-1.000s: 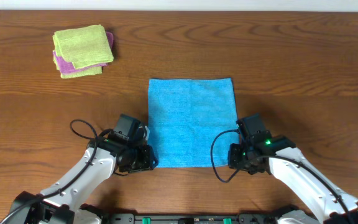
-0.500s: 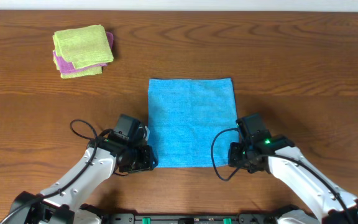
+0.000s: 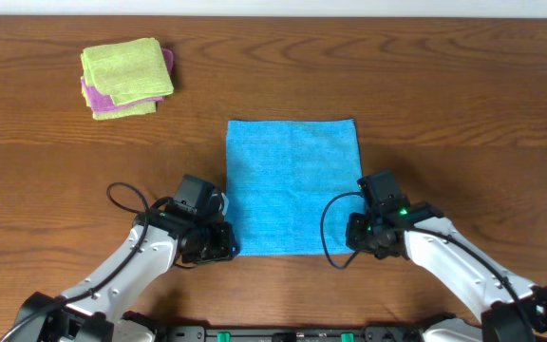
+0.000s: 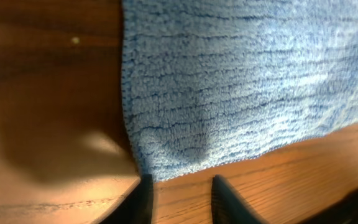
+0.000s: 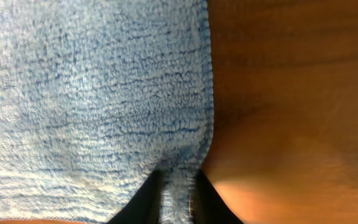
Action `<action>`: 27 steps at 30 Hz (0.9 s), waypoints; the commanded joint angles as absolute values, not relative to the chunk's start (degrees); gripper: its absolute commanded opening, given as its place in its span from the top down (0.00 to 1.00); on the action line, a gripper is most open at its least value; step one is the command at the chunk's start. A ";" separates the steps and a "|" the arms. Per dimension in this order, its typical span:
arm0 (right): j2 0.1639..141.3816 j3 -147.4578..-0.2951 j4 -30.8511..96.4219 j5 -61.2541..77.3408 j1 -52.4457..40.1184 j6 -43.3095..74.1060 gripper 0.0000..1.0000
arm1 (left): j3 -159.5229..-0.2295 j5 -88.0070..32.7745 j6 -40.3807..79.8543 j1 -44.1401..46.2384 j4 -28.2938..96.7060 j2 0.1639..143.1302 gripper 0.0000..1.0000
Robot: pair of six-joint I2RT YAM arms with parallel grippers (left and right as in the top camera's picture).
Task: Fold the cloth
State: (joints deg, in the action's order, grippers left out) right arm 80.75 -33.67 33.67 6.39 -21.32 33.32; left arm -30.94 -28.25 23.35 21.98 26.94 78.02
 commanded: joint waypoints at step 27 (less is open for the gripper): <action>81.78 -32.99 34.22 7.09 -20.97 33.61 0.98 | -30.70 -19.18 21.85 22.15 26.85 78.48 0.51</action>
State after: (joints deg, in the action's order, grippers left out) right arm 80.95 -33.67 33.63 6.68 -21.32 33.63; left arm -30.94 -22.74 22.74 21.98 26.96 78.00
